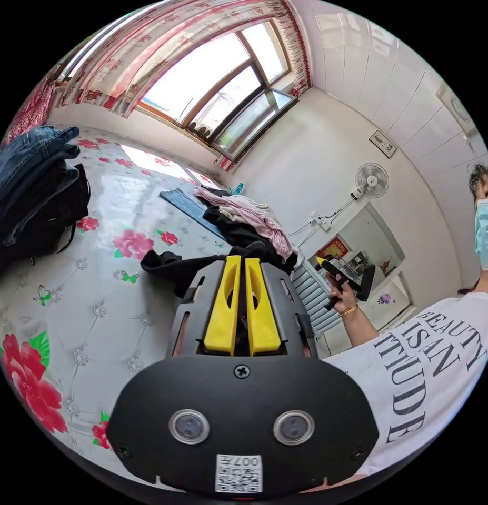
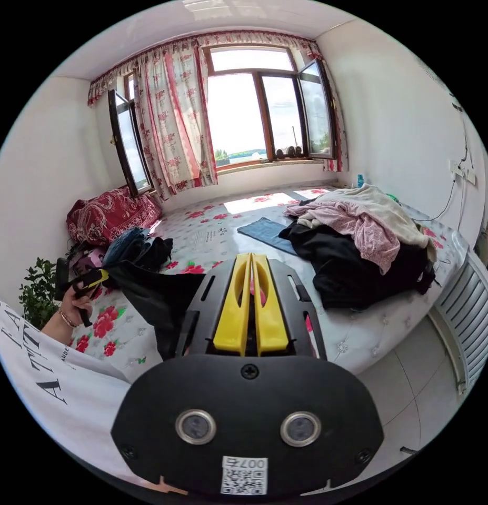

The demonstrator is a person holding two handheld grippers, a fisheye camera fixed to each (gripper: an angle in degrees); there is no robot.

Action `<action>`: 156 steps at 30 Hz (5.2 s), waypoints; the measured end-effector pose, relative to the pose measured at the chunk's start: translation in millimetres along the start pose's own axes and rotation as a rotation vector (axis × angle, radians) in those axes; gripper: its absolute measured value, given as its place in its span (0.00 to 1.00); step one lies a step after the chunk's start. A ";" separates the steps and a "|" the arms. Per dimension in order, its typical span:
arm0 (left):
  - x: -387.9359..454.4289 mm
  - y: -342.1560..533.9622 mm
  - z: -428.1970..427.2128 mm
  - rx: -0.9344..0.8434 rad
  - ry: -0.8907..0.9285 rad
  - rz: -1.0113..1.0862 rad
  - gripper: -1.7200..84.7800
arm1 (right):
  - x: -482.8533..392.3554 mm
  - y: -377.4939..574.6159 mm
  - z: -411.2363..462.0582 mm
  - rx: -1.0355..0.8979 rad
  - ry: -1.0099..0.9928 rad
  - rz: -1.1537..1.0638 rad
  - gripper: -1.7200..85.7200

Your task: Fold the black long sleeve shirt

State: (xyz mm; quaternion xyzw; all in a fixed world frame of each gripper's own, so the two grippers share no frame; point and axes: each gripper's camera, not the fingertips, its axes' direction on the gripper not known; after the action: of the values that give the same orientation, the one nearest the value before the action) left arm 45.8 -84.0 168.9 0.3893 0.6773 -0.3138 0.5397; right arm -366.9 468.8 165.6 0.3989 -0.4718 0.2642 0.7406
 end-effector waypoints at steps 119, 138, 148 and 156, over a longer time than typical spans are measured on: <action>-22.8 120.5 156.4 -0.510 -0.537 -0.363 0.14 | 179.8 -137.2 89.9 -0.655 -0.114 0.146 0.10; 18.0 119.6 79.6 -0.697 -0.498 -0.168 0.02 | 138.7 -64.0 11.4 -0.818 -0.159 -0.167 0.03; -45.7 166.3 -14.9 -0.412 -0.563 -0.608 0.13 | 149.7 -19.6 18.7 -0.903 0.030 -0.046 0.03; -148.8 168.2 -169.9 0.201 -0.667 -1.111 0.17 | 81.4 -57.9 11.7 -0.723 -0.148 -0.079 0.03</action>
State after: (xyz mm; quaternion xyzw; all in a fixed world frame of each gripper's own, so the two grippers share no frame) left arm 125.8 115.7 350.6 -0.0880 0.5412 -0.7115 0.4395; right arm -294.4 428.8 222.6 0.1476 -0.5713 0.0218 0.8071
